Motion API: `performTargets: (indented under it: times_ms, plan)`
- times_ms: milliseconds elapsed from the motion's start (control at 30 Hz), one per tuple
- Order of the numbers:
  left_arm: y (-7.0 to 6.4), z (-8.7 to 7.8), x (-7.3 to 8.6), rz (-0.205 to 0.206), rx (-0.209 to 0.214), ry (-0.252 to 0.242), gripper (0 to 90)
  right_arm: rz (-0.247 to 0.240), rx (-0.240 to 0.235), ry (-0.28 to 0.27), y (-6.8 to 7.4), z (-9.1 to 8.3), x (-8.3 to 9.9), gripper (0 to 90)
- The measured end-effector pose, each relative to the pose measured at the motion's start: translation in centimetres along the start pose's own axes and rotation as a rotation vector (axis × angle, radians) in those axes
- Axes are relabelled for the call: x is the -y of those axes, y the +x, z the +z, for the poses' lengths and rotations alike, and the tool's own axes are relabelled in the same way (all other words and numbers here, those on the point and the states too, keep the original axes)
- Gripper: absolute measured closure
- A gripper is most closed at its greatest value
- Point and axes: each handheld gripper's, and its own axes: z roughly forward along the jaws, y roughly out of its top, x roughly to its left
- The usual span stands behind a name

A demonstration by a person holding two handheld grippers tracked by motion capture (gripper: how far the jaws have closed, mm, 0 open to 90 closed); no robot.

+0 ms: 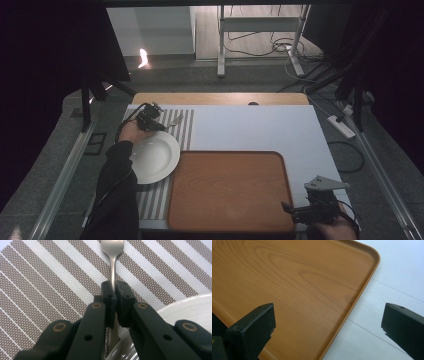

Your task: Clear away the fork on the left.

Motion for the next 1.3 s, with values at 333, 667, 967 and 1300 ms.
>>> performTargets:
  times_ms: [333, 667, 967, 1300]
  plan:
    - [-1.5, -0.4, -2.0, 0.038, 0.016, -0.036, 85.8, -0.002, 0.002, -0.001, 0.0, 0.0, 0.0, 0.0]
    - [-4.2, -0.1, -4.6, 0.096, 0.049, -0.034, 85.7, -0.005, 0.002, -0.003, 0.1, -0.1, 0.0, 0.0]
    - [-7.0, 0.1, -6.2, 0.146, 0.068, -0.013, 85.7, -0.006, 0.003, -0.004, 0.1, -0.1, 0.0, 0.0]
    - [-10.1, 0.0, -7.1, 0.176, 0.093, -0.006, 85.6, -0.012, 0.003, -0.003, 0.1, -0.1, 0.0, 0.0]
